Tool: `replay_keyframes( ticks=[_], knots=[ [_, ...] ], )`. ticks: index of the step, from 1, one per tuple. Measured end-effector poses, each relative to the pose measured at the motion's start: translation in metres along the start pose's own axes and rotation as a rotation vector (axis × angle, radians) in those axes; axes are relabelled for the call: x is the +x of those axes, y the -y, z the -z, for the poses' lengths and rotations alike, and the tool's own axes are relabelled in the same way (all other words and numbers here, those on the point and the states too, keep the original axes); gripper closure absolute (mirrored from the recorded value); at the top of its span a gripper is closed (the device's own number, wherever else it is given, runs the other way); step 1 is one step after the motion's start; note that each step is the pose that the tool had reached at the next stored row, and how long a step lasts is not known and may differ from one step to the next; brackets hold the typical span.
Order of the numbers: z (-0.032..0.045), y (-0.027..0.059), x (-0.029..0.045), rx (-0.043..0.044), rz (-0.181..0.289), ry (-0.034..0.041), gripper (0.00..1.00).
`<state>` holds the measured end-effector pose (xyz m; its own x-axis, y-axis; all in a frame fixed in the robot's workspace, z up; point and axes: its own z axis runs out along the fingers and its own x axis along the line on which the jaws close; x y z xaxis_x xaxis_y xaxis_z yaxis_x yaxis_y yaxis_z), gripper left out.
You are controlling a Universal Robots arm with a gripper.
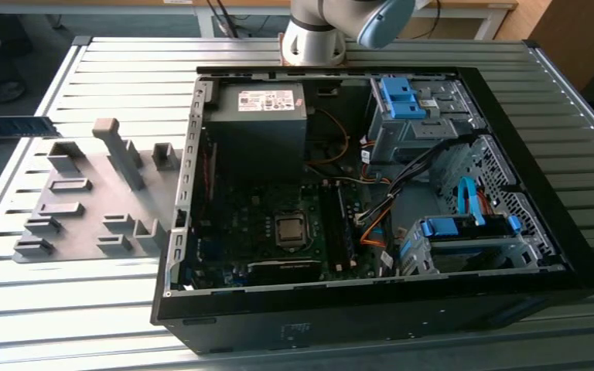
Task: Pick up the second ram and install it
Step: 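Pick up the second ram and move it above second insertion slot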
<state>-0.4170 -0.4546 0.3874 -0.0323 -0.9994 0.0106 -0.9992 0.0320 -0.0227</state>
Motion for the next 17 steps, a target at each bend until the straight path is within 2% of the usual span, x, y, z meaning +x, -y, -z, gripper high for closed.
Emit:
replay_keyframes(
  ticks=[17],
  knots=[
    [0.0198, 0.0004, 0.0002, 0.0002, 0.0, 0.0001, 0.86]
  ],
)
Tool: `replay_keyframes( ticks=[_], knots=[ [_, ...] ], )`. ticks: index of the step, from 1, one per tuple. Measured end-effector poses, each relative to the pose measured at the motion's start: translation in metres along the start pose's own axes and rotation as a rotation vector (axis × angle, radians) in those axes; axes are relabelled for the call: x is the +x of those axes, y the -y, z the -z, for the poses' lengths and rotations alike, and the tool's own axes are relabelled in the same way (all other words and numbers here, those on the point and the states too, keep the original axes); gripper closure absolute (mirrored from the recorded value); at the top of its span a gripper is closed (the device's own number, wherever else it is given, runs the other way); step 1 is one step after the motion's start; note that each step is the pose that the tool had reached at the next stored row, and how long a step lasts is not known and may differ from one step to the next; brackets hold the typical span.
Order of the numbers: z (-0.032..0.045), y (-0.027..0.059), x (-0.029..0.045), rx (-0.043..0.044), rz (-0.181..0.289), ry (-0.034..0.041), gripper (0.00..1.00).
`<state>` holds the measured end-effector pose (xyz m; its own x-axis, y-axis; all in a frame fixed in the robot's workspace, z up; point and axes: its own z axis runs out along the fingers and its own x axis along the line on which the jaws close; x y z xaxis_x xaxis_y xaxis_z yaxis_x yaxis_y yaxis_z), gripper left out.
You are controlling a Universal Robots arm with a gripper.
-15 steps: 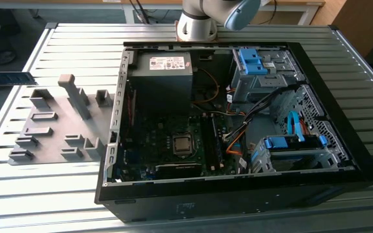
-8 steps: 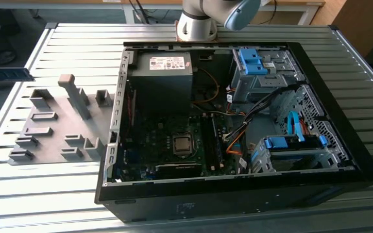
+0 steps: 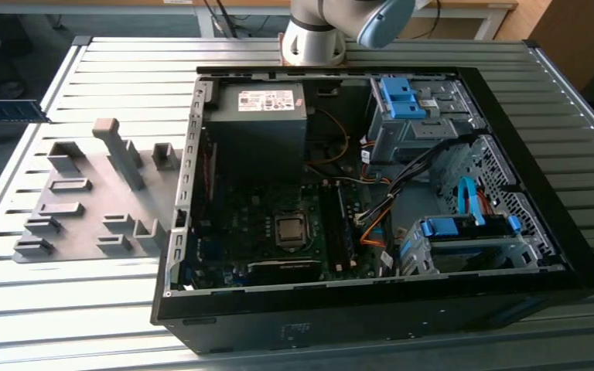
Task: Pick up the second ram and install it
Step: 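Pick up the second ram and move it above second insertion slot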
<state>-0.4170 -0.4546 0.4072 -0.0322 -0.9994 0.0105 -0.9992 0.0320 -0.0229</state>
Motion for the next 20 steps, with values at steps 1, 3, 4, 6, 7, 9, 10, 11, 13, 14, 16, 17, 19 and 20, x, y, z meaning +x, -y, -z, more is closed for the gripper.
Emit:
replay_keyframes(
  ticks=[1, 3, 4, 6, 7, 9, 10, 11, 13, 14, 16, 17, 19, 20],
  knots=[
    [0.0, 0.0, 0.0, 0.0001, 0.0, 0.0002, 0.86],
    [0.0002, 0.0, 0.0, -0.0002, 0.0, 0.0013, 0.86],
    [0.0002, 0.0, 0.0, -0.0003, 0.0, 0.0025, 0.86],
    [0.0001, 0.0, 0.0, -0.0003, 0.0, 0.003, 0.86],
    [0.0001, 0.0009, 0.0, -0.0002, 0.0, 0.003, 0.86],
    [0.0, 0.0014, -0.0001, -0.0001, 0.0, 0.0031, 0.86],
    [0.0001, 0.0015, -0.0001, -0.0002, 0.0, 0.003, 0.86],
    [0.0001, 0.0015, -0.0001, -0.0002, 0.0, 0.003, 0.86],
    [0.0001, 0.0018, -0.0001, -0.0002, 0.0, 0.003, 0.86],
    [0.0002, 0.0023, -0.0001, -0.0003, 0.0, 0.003, 0.86],
    [0.0, 0.0037, -0.0001, -0.0002, 0.0, 0.003, 0.86],
    [0.0, 0.0046, -0.0002, -0.0002, 0.0, 0.0031, 0.86],
    [0.0, 0.0059, -0.0002, -0.0002, 0.0, 0.003, 0.86],
    [0.0, 0.0064, -0.0003, -0.0002, 0.0, 0.003, 0.86]
  ],
)
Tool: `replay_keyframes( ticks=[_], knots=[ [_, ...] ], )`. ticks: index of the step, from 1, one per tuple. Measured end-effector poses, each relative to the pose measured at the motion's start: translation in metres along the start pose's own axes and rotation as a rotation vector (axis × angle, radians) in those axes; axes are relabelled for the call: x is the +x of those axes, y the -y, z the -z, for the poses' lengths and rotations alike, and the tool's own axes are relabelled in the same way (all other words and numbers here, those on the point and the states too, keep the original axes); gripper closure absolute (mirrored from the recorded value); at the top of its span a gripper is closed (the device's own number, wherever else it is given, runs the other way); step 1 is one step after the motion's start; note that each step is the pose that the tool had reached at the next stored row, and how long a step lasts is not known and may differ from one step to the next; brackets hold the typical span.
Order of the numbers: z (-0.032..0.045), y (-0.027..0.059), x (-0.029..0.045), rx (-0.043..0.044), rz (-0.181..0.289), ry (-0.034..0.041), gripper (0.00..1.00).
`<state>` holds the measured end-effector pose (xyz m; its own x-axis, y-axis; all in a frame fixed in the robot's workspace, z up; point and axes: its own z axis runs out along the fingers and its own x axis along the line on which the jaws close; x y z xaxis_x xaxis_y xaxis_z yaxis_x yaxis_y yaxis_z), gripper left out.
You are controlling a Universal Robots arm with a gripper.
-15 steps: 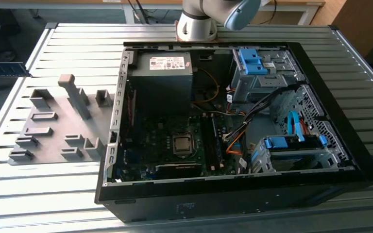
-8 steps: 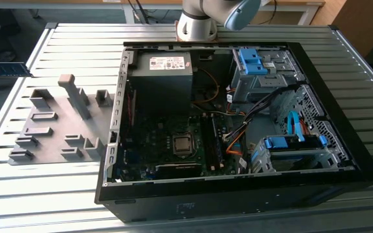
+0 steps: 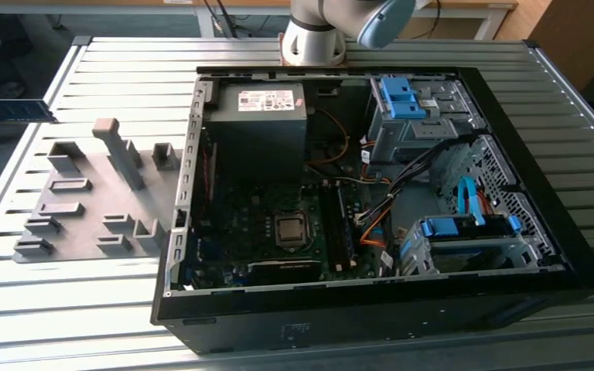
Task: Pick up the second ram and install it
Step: 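Pick up the second ram and move it above second insertion slot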
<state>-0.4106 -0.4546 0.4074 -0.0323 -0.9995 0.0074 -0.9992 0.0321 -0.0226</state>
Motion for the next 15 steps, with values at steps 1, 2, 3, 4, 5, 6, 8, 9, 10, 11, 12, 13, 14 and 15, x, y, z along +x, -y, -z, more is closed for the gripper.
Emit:
replay_keyframes(
  ticks=[1, 2, 3, 4, 5, 6, 8, 9, 10, 11, 12, 13, 14, 15],
  knots=[
    [-0.0001, 0.0003, 0.0, 0.0002, 0.0, 0.0001, 0.86],
    [-0.0001, 0.0006, 0.0, 0.0001, 0.0, 0.0001, 0.86],
    [0.0, 0.0008, 0.0, 0.0, 0.0, 0.0, 0.86],
    [0.0, 0.001, 0.0, 0.0, 0.0, 0.0, 0.86],
    [0.0, 0.0012, 0.0, 0.0, 0.0, 0.0, 0.86],
    [-0.0001, 0.0014, 0.0, 0.0, 0.0, 0.0, 0.86],
    [-0.0001, 0.0019, 0.0, 0.0001, 0.0, 0.0001, 0.86],
    [-0.0001, 0.0021, 0.0, 0.0001, 0.0, 0.0001, 0.86],
    [0.0, 0.0023, 0.0, 0.0, 0.0, 0.0, 0.86],
    [-0.0001, 0.0026, -0.0001, 0.0, 0.0, 0.0, 0.86],
    [-0.0001, 0.0029, -0.0001, 0.0001, 0.0, 0.0, 0.86],
    [0.0, 0.0033, -0.0001, 0.0, 0.0, 0.0, 0.86],
    [0.0, 0.0037, -0.0001, -0.0001, 0.0, 0.0, 0.86],
    [-0.0002, 0.0039, -0.0001, 0.0001, 0.0, 0.0001, 0.86]
  ],
)
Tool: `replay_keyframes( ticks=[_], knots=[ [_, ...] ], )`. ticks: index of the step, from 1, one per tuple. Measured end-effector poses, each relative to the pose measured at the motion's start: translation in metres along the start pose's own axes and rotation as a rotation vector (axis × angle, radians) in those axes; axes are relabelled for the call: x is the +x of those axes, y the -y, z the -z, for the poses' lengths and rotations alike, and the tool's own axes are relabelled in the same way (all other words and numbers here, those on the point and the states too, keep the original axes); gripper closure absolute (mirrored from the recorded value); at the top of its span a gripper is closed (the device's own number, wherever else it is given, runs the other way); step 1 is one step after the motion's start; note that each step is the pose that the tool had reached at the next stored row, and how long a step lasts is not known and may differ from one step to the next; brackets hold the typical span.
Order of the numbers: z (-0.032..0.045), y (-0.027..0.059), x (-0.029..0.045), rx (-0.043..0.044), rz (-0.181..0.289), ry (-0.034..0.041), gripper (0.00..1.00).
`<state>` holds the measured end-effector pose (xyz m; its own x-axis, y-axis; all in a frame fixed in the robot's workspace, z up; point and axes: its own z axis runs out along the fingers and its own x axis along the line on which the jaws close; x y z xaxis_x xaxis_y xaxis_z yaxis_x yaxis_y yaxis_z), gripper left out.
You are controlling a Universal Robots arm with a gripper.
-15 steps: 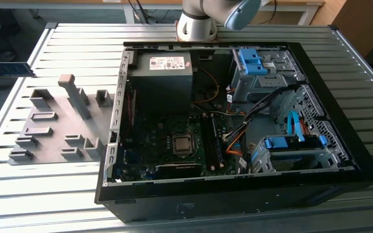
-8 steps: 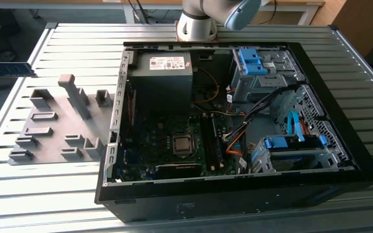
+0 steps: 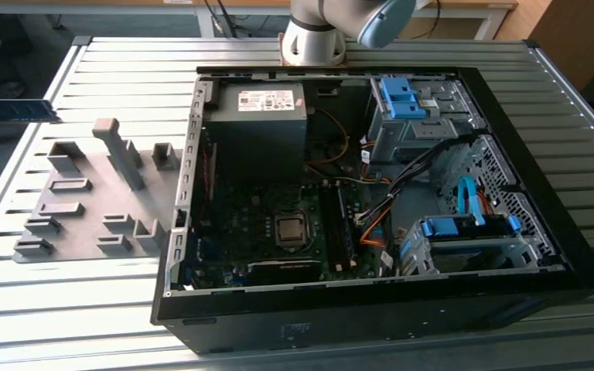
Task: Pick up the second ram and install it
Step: 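Pick up the second ram and move it above second insertion slot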
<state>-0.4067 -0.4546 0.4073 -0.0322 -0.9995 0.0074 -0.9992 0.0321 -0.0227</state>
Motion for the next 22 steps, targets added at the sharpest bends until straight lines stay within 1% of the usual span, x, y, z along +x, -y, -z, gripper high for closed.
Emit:
replay_keyframes(
  ticks=[13, 22],
  knots=[
    [0.0, 0.0025, -0.0001, -0.0001, 0.0, -0.0001, 0.86],
    [-0.0002, 0.0101, -0.0003, -0.0001, 0.0, -0.0001, 0.86]
  ],
)
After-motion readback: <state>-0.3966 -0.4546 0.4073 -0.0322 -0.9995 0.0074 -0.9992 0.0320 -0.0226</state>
